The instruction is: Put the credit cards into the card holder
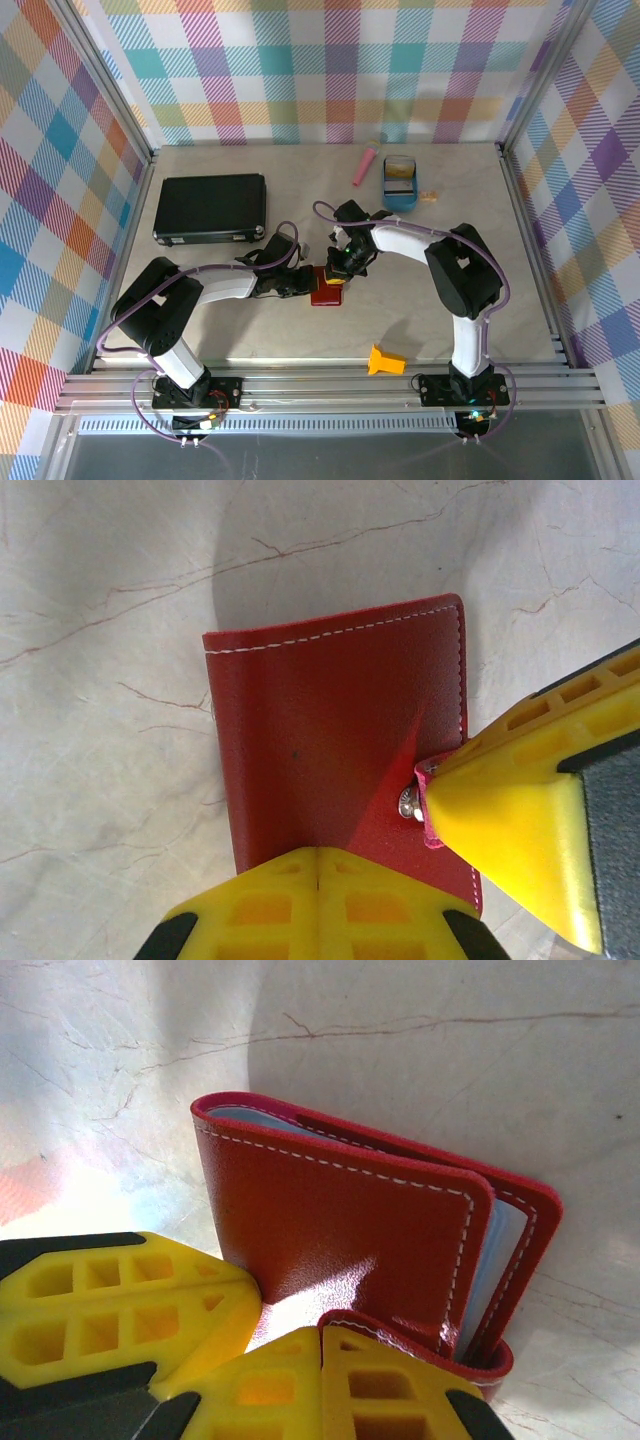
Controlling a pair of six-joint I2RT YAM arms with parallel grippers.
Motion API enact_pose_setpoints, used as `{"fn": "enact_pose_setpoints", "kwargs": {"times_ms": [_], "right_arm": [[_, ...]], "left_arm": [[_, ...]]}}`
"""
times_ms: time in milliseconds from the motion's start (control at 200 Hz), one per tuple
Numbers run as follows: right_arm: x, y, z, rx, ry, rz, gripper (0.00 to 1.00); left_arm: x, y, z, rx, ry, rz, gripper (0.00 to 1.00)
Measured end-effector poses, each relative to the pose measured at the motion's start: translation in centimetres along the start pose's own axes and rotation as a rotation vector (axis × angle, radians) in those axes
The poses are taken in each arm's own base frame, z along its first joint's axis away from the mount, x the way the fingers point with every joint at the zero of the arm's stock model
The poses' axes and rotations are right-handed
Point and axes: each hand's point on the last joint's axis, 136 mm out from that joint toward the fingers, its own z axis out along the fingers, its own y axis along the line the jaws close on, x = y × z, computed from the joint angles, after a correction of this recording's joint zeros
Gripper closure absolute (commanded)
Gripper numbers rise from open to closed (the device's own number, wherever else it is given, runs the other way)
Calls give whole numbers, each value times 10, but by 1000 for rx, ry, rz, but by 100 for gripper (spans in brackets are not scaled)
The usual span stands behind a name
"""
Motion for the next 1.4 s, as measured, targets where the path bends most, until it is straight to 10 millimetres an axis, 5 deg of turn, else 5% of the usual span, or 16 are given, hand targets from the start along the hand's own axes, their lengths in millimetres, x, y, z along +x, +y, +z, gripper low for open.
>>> {"fn": "enact_pose_setpoints", "kwargs": {"times_ms": [735, 1005, 1400], "right_arm": [[1, -2, 1, 72, -5, -10, 100], [0, -1, 4, 62, -2, 4, 100], [0, -2, 4, 70, -6, 4, 100]], "left_arm": [[0, 0, 0, 2, 0, 1, 100], [-1, -1, -1, 4, -5, 9, 88], [-23, -29, -39, 59, -137, 72, 83]]}}
